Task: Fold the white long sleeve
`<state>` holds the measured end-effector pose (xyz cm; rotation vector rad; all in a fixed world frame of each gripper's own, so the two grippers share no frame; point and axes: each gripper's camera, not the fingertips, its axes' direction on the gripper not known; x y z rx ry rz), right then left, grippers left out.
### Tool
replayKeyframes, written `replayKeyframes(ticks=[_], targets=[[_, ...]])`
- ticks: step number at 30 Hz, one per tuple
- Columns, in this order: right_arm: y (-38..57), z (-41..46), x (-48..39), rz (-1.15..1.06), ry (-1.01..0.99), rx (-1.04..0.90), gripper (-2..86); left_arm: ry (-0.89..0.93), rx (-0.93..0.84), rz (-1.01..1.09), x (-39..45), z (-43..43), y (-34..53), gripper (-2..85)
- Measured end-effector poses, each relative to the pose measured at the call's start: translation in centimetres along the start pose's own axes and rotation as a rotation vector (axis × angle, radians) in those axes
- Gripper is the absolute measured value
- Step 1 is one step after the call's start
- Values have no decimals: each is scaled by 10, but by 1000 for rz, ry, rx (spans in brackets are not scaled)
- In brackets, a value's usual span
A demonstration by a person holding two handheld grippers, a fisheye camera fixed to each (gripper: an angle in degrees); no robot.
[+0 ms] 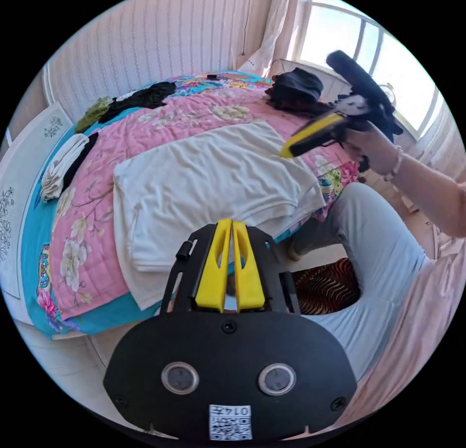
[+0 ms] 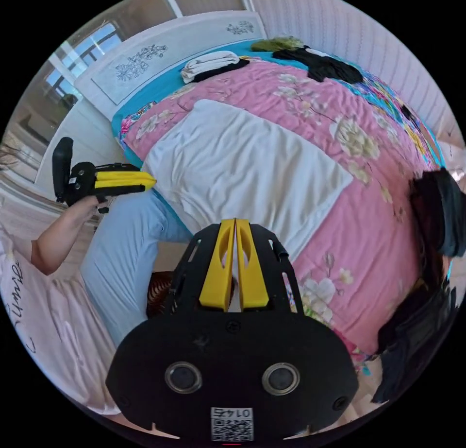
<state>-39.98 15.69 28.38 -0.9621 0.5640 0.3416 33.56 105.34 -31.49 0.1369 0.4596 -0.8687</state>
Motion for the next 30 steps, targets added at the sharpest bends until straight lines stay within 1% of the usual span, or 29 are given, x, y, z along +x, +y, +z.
replayKeyframes(ticks=[1, 2, 4, 5, 7, 8, 9, 10, 11, 13, 15, 16, 17, 18, 19, 20, 21, 22, 24, 26, 28, 30], targets=[[-30, 9, -7, -53, 10, -5, -3, -30, 18, 23, 17, 11, -1, -10], [-45, 14, -11, -76, 28, -5, -3, -104, 9, 42, 32, 22, -4, -10], [-100, 35, -20, -131, 137, -10, -4, -223, 2, 25, 49, 40, -6, -10], [-113, 43, -20, -130, 159, -22, -4, -243, -28, 40, 58, 54, -7, -10], [-151, 81, -13, -108, 232, -106, -5, -209, -108, 50, 66, 81, -3, -10], [-157, 94, -9, -99, 242, -139, -6, -235, -64, 57, 72, 88, 5, -10], [-163, 120, 0, -83, 203, -226, -7, -250, -36, 80, 75, 89, 9, -10], [-164, 120, 6, -39, 186, -140, -9, -260, -41, 101, 80, 92, 12, -10], [-166, 123, 9, -28, 175, -159, -9, -244, -55, 84, 81, 92, 13, -10], [-177, 128, 12, -99, 169, -245, -9, -184, -57, 73, 83, 86, 16, -10], [-187, 127, 11, -192, 172, -322, -10, -107, 28, 57, 86, 73, 26, -10], [-191, 123, 13, -230, 174, -322, -9, -49, 100, 37, 88, 68, 32, -10], [-193, 121, 16, -236, 178, -303, -9, -5, 143, 22, 91, 69, 36, -10], [-195, 120, 25, -208, 208, -251, -9, 11, 146, 27, 93, 73, 37, -9], [-196, 126, 40, -145, 223, -226, -8, 25, 100, 62, 99, 88, 38, -9], [-196, 132, 48, -112, 206, -230, -8, 3, 3, 89, 105, 108, 38, -9], [-193, 147, 62, -54, 142, -240, -8, -17, -41, 92, 107, 118, 39, -8], [-189, 149, 74, -2, 107, -174, -8, -28, -37, 96, 110, 125, 41, -8], [-184, 152, 88, 50, 64, -153, -8, -11, -28, 92, 111, 126, 45, -6], [-175, 147, 101, 62, 19, -121, -8, 5, 41, 106, 114, 120, 50, -2], [-145, 124, 124, 96, -115, -10, -7, -31, 137, 128, 121, 109, 54, 6], [-105, 103, 139, 123, -194, 100, -3, -56, 238, 141, 130, 101, 59, 47]])
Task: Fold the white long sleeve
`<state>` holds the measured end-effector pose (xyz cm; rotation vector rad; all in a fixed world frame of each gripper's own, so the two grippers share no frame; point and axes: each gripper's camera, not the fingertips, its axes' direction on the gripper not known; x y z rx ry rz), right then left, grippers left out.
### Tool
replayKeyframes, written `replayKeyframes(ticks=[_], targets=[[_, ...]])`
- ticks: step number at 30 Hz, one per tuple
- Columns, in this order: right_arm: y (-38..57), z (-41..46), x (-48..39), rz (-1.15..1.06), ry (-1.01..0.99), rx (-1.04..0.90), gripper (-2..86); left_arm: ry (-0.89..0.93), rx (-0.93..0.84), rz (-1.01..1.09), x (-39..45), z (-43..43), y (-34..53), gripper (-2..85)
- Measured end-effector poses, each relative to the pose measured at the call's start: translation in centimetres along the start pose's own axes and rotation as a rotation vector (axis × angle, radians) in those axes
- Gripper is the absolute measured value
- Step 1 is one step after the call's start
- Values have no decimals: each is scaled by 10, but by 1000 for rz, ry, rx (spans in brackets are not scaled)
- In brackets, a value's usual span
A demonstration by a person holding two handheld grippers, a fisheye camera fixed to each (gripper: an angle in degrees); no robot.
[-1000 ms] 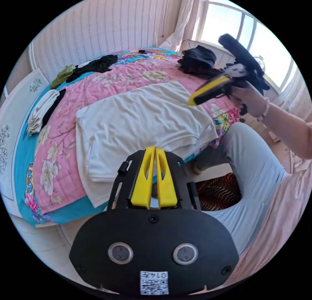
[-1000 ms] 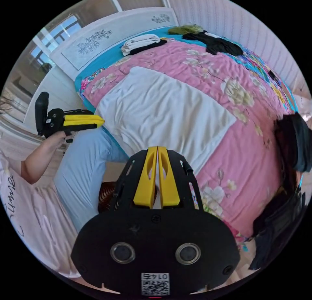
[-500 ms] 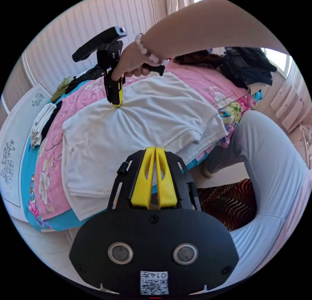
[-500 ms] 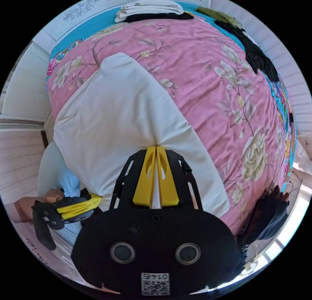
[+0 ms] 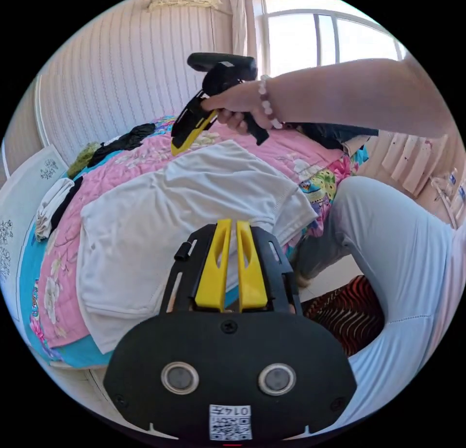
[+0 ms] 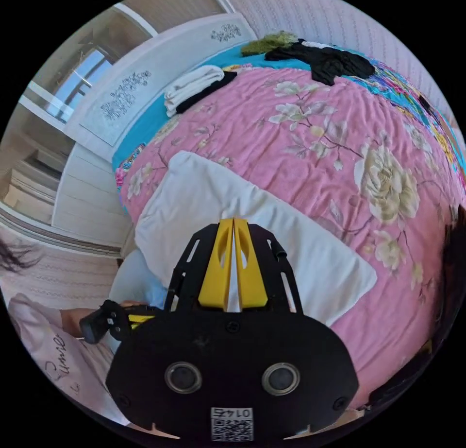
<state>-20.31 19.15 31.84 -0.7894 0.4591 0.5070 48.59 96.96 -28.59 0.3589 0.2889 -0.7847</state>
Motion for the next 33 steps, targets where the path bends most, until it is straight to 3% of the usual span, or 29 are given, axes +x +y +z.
replayKeyframes(ticks=[3, 8, 12, 15, 25, 29, 33], targets=[[76, -29, 32, 110, 15, 51, 9, 16, 76, 43, 16, -3, 0, 126], [176, -25, 75, 291, 60, -75, 61, 101, 44, 142, 56, 17, -8, 207], [212, 8, 110, 425, 2, -126, 77, 152, 14, 206, 81, 35, -11, 226], [223, 28, 131, 463, -121, -97, 41, 164, -21, 224, 91, 50, -11, 227], [241, 21, 184, 348, -570, 127, 11, 105, -46, 147, 100, 103, -19, 185], [249, 21, 201, 356, -489, 109, 19, 62, -17, 75, 95, 110, -13, 92], [259, 11, 230, 411, -389, 252, 53, 44, 1, 47, 93, 113, -9, 39]])
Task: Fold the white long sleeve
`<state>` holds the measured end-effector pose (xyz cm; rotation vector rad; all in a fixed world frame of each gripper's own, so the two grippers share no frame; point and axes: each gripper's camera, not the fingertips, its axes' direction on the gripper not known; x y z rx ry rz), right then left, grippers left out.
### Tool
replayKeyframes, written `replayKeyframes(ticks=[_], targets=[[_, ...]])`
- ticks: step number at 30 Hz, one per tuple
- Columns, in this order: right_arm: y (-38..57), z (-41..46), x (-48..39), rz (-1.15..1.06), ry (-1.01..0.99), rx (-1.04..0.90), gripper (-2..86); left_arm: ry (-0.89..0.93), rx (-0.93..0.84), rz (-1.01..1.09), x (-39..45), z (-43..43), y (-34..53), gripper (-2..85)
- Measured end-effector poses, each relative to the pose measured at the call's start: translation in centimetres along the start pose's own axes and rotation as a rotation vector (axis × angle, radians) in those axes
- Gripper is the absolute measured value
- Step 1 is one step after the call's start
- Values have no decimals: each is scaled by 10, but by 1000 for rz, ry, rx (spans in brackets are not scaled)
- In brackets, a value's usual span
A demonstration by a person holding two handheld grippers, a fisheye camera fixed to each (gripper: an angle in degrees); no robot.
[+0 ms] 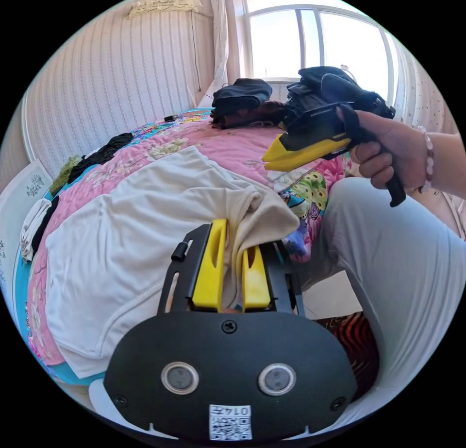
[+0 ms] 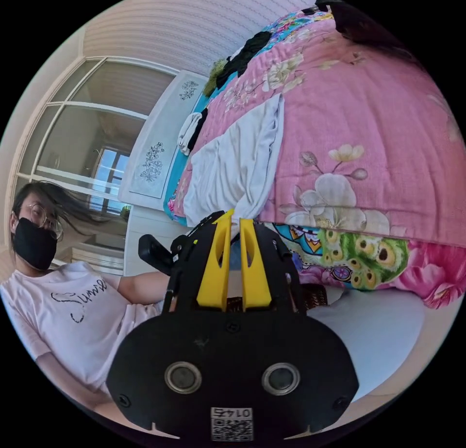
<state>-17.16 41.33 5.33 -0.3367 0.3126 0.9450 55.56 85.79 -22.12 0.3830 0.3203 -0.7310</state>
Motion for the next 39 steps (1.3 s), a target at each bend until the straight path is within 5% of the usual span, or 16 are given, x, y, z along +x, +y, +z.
replayKeyframes(ticks=[6, 12, 25, 39], targets=[[-31, -3, 32, 14, 87, 269, 117, -24, 6, 31, 12, 5, 3, -1], [-64, 31, 79, 99, -40, 257, 98, 2, 24, 10, 11, 11, 6, 8], [-109, 57, 102, 71, -155, 203, 86, 60, 28, 109, 36, 25, 7, 180], [-122, 66, 94, 52, -152, 263, 57, 59, 29, 109, 38, 24, 6, 188]])
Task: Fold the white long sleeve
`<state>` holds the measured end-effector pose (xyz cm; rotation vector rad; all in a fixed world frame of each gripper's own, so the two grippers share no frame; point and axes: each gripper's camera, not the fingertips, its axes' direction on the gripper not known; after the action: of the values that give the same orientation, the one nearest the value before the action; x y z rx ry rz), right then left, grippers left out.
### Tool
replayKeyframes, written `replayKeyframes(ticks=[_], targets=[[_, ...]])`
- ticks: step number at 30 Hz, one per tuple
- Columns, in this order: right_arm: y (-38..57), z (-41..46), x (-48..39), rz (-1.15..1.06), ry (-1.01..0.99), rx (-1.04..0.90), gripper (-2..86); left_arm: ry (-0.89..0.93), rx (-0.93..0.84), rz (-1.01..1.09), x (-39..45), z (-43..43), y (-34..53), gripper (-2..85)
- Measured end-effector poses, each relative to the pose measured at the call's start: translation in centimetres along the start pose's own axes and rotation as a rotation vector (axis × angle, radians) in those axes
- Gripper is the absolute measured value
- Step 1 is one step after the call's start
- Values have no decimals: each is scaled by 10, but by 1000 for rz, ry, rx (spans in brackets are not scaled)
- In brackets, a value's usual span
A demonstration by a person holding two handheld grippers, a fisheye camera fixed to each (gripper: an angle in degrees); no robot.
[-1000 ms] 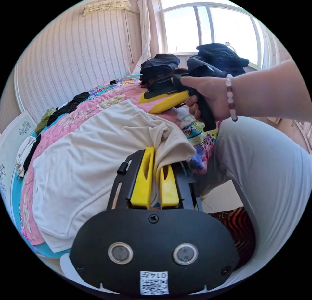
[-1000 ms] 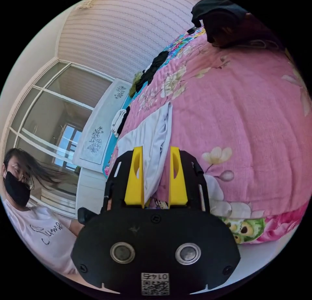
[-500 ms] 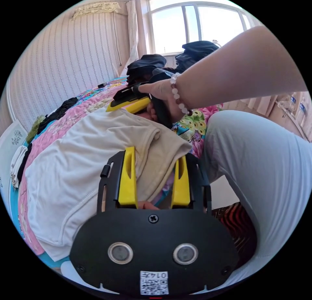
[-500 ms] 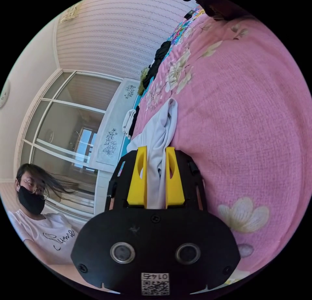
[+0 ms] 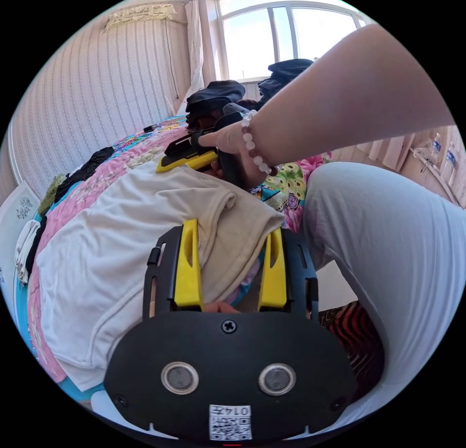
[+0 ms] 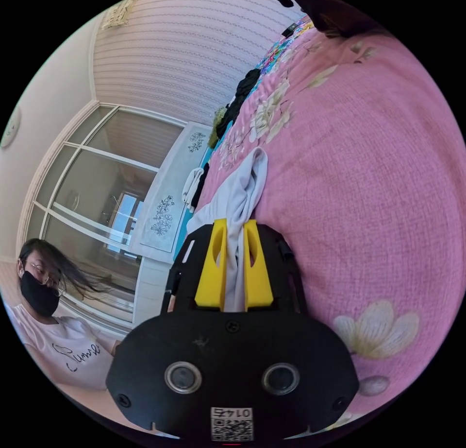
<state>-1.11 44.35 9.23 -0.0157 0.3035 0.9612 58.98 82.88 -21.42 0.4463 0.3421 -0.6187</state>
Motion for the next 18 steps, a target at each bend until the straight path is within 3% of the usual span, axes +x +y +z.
replayKeyframes(ticks=[18], targets=[[-13, 11, -46, -36, 40, -2, 54, 21, 0, 3, -14, -19, -2, 203]])
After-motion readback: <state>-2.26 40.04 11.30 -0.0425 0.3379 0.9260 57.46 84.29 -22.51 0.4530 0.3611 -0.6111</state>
